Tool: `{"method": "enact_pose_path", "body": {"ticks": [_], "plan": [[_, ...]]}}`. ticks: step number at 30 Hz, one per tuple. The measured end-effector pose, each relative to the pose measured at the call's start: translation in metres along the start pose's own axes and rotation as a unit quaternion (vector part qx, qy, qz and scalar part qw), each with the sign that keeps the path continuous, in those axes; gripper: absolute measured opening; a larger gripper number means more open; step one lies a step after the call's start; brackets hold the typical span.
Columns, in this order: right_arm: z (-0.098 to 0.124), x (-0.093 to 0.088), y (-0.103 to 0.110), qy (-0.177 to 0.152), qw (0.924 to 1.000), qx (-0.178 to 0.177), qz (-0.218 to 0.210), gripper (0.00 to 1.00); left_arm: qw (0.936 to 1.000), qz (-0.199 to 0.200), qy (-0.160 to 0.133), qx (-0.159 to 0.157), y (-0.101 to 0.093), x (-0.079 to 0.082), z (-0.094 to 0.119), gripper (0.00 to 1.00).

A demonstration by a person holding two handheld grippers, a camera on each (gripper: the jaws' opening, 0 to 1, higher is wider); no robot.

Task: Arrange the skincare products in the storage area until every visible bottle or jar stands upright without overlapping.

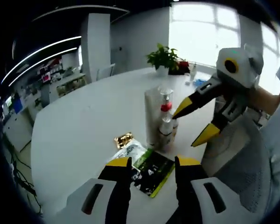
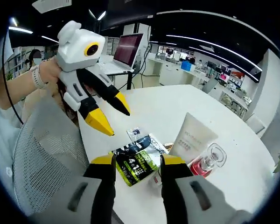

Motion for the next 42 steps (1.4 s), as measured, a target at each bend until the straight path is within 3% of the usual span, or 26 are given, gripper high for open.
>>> {"method": "enact_pose_path", "body": {"ticks": [6,24,29,33,42], "plan": [[0.011,-0.003,-0.005,0.003,0.9995,-0.024,-0.019,0.49,0.9999,0.001,-0.006,0.009,-0.002,0.002,0.004,0.41],[0.027,-0.022,-0.02,0.033,0.9933,-0.091,-0.063,0.83,0.9993,-0.01,-0.019,0.029,0.005,0.006,0.012,0.74],[0.028,-0.026,-0.023,0.038,0.9927,-0.093,-0.066,0.88,0.999,-0.006,-0.028,0.034,0.007,0.005,0.016,0.8],[0.029,-0.026,-0.023,0.037,0.9926,-0.094,-0.067,0.91,0.999,-0.007,-0.027,0.036,0.008,0.004,0.016,0.79],[0.03,-0.024,-0.023,0.03,0.9927,-0.093,-0.071,0.98,0.9992,-0.008,-0.022,0.032,0.006,0.003,0.014,0.9]]}}
Point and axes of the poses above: the point that each gripper's makers call its tool centre point, and the gripper's own axes: z roughly backward along the fingers, y roughly to its left, x roughly out of its top, the point moved 9 cm from there along z, roughly backward along the fingers, and after that the axes turned 12 degrees about z, right-handed, at the moved point
